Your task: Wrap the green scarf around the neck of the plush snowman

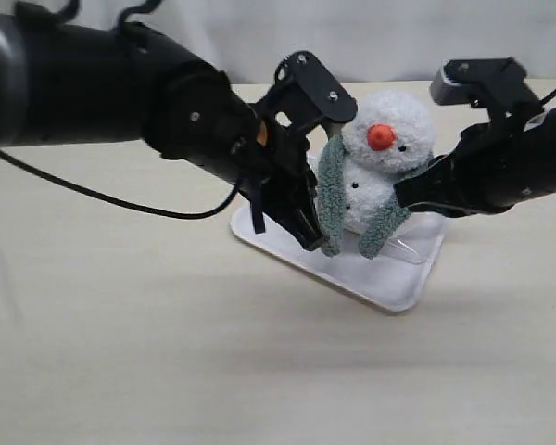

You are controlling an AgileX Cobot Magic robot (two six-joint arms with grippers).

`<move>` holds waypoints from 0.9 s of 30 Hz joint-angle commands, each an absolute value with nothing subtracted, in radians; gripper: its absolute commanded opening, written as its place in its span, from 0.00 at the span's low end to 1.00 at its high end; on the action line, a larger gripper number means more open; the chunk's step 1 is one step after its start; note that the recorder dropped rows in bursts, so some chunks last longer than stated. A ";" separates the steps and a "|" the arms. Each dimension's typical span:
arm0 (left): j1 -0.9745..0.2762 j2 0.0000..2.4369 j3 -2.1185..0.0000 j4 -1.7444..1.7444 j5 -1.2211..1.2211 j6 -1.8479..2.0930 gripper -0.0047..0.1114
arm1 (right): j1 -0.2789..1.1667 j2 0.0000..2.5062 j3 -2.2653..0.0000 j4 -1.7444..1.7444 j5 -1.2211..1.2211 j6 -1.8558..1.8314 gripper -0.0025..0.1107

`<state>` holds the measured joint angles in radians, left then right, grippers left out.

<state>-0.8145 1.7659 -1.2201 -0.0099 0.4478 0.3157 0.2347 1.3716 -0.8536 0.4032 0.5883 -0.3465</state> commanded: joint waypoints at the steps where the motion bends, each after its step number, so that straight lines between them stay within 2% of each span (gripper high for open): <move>1: -0.813 1.581 -1.079 -0.018 0.281 0.276 0.04 | 0.236 1.202 -0.853 0.384 0.609 -0.332 0.06; 10: -0.813 1.136 -0.820 -0.020 0.014 0.227 0.04 | 0.236 0.807 -0.761 0.387 0.493 -0.324 0.06; 18: -0.813 0.850 -0.660 -0.020 -0.160 0.156 0.04 | 0.236 0.524 -0.739 0.387 0.465 -0.324 0.06; 27: -0.813 0.674 -0.638 -0.020 -0.061 0.148 0.04 | 0.236 0.324 -0.739 0.387 0.465 -0.324 0.06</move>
<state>-0.8145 0.7146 -0.6416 -0.0099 -0.1057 0.1579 0.2347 0.3625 -0.7435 0.3952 0.4722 -0.3254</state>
